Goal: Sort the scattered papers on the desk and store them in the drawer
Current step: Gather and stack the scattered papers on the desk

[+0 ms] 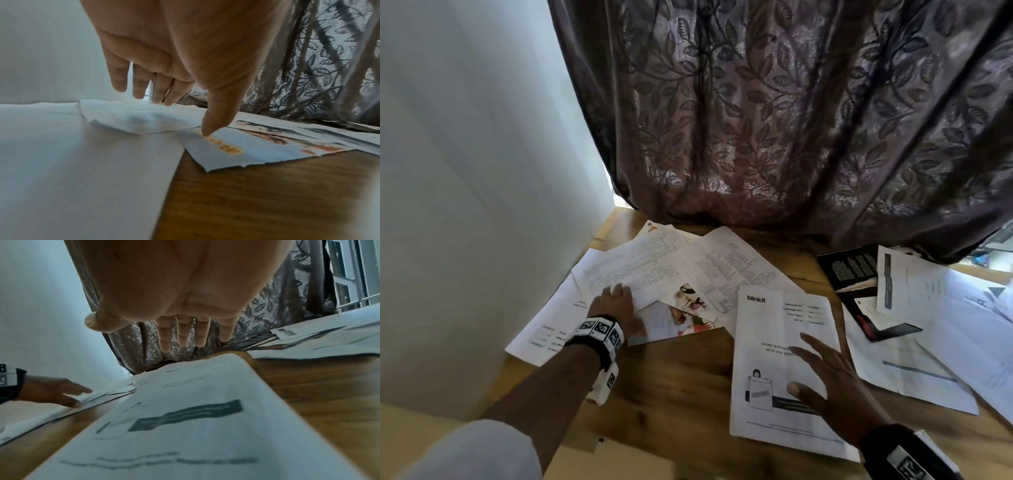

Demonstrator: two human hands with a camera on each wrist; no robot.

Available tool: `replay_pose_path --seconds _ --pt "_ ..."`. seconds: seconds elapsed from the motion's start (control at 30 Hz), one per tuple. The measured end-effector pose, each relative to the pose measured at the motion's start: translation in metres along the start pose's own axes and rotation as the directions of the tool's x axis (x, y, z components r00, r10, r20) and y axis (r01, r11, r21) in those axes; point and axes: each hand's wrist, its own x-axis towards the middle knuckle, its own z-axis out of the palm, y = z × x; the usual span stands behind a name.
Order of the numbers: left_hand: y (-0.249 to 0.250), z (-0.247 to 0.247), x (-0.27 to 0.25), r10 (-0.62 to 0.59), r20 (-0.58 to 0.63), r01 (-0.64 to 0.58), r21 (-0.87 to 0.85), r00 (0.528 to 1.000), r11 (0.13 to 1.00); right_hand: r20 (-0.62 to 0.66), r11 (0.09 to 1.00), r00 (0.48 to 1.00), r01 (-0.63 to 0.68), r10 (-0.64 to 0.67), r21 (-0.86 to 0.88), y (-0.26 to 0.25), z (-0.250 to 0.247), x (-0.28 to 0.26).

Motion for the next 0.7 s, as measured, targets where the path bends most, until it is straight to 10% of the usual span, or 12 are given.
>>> replay_pose_path --seconds 0.4,0.7 --pt "0.013 -0.006 0.014 0.074 0.062 -0.084 0.189 0.995 0.978 0.012 0.983 0.997 -0.076 0.075 0.167 -0.071 0.019 0.029" --pt "-0.087 -0.02 0.068 -0.114 -0.098 0.098 -0.151 0.989 0.984 0.071 0.992 0.99 -0.125 0.123 0.015 -0.076 0.033 0.036"
